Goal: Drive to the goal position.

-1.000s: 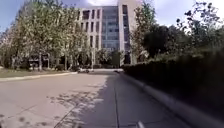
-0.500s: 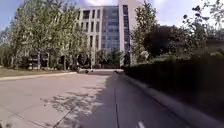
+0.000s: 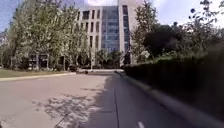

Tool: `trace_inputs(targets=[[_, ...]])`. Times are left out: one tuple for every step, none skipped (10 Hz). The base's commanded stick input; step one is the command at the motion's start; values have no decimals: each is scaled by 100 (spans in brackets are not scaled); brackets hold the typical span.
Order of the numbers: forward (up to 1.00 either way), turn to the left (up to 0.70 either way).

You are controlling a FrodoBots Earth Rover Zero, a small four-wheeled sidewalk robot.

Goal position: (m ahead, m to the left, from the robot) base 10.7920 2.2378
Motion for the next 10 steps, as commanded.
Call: trace_inputs(targets=[[70,0],[70,0],[70,0],[70,0],[70,0],[70,0],[70,0],[70,0],[70,0],[70,0]])
